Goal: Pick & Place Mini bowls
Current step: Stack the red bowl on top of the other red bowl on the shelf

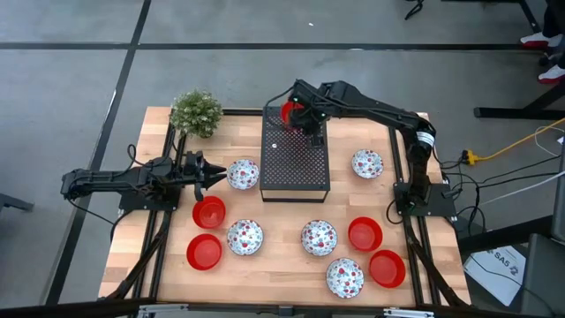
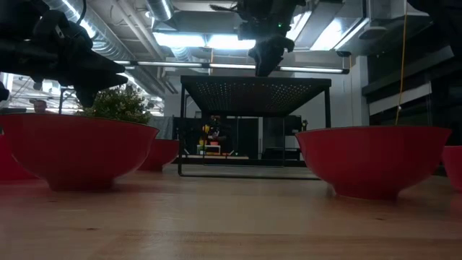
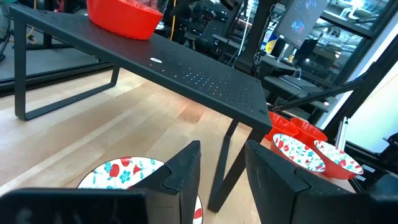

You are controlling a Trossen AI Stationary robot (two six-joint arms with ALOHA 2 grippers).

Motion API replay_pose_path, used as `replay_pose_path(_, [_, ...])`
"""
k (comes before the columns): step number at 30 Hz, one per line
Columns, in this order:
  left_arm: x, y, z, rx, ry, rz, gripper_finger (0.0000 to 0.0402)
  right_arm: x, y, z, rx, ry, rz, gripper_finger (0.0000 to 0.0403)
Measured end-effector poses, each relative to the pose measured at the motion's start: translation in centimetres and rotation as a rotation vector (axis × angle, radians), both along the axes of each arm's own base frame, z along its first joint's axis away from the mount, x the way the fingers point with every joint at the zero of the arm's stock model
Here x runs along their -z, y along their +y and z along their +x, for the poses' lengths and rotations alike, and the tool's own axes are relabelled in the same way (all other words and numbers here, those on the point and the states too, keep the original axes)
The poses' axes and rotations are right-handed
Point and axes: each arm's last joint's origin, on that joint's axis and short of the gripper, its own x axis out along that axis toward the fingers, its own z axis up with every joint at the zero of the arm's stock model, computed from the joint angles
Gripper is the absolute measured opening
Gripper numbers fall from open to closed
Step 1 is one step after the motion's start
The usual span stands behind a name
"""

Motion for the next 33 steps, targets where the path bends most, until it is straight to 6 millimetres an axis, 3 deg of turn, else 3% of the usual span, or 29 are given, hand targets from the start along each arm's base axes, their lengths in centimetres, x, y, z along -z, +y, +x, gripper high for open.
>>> replay_pose_path(6, [0.0, 0.0, 0.0, 0.0, 0.0, 0.0, 0.0123, -4.0, 0.3, -0.6, 0.018, -0.126, -0.016, 0.0124])
replay_pose_path(14, [0.0, 0.0, 0.0, 0.0, 0.0, 0.0, 0.0119, -8.9, 1.9, -1.8, 0.076, -0.339, 0.116, 0.0122])
replay_pose_path(23, [0.0, 0.0, 0.0, 0.0, 0.0, 0.0, 0.0118, -9.7, 6.9, -2.8, 0.18, -0.329, 0.326, 0.0123])
replay_pose_path(33, [0.0, 0.0, 0.0, 0.0, 0.0, 0.0, 0.0118, -9.3, 15.6, -2.4, 0.216, -0.244, 0.523, 0.0123])
